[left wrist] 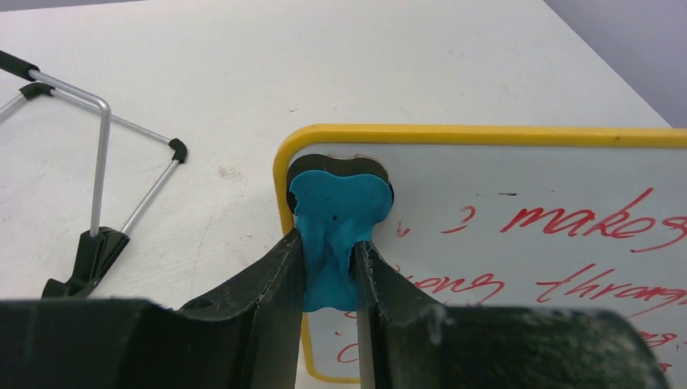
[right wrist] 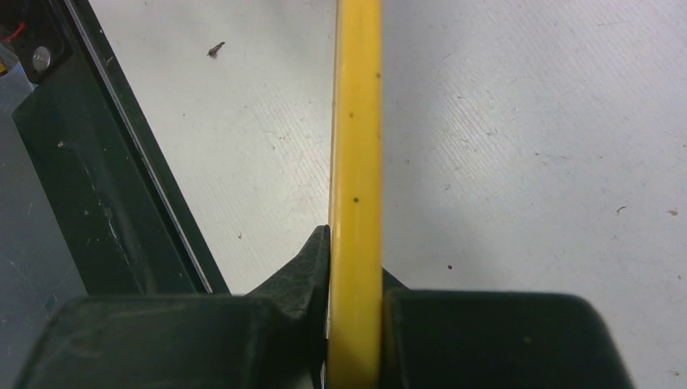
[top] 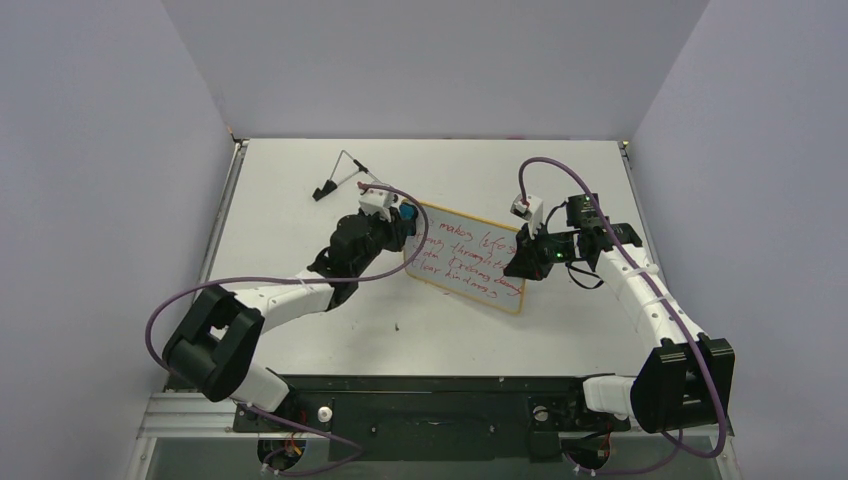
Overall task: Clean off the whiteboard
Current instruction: Erase the center of the board with the whiteboard.
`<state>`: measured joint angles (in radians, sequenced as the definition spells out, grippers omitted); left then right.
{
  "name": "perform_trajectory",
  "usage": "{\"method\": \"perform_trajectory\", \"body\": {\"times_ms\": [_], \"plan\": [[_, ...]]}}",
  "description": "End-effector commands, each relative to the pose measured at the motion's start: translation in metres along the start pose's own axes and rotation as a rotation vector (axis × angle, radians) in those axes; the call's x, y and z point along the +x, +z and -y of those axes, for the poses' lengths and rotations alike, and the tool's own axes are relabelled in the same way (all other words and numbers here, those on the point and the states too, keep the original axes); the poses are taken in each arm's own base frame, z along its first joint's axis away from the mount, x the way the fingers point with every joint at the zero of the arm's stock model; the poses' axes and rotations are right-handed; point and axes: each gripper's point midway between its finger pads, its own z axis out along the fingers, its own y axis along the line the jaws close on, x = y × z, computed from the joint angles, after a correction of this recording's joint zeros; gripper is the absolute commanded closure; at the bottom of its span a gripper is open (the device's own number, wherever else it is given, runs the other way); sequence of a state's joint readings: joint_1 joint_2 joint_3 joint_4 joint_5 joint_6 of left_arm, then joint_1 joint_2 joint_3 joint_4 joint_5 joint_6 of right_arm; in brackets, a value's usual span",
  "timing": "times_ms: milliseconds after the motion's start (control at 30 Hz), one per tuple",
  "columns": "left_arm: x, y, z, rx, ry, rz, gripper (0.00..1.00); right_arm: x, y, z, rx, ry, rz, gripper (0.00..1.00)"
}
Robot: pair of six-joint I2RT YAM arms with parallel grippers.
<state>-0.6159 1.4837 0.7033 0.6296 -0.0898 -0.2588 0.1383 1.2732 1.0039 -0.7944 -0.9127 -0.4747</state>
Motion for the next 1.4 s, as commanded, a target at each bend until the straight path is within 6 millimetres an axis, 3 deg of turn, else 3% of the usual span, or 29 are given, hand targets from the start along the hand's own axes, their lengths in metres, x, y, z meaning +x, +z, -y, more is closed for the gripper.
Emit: {"method": "perform_trajectory", "body": {"times_ms": [0, 133, 367, 533, 767, 1100, 1367], "plan": [[-0.031, 0.01, -0.01, -0.057, -0.035, 0.038, 1.0, 0.013, 0.002, -0.015, -0.057, -0.03, -0.067, 1.0], [-0.02, 0.009, 0.001, -0.002, -0.038, 0.015, 1.0, 0.013, 0.001, -0.015, -0.054, -0.03, -0.069, 1.0], [0.029, -0.012, 0.02, 0.115, -0.055, -0.079, 1.0, 0.013, 0.002, -0.016, -0.059, -0.031, -0.069, 1.0], [0.04, -0.014, 0.036, 0.138, -0.037, -0.105, 1.0, 0.014, 0.003, -0.017, -0.065, -0.033, -0.074, 1.0], [0.01, -0.001, 0.042, 0.098, -0.026, -0.057, 1.0, 0.014, 0.002, -0.017, -0.059, -0.039, -0.072, 1.0], [-0.034, -0.005, 0.01, -0.094, -0.048, 0.054, 1.0, 0.013, 0.001, -0.018, -0.065, -0.042, -0.072, 1.0], [-0.053, -0.01, 0.023, -0.071, -0.072, 0.125, 1.0, 0.013, 0.002, -0.018, -0.066, -0.042, -0.073, 1.0]]}}
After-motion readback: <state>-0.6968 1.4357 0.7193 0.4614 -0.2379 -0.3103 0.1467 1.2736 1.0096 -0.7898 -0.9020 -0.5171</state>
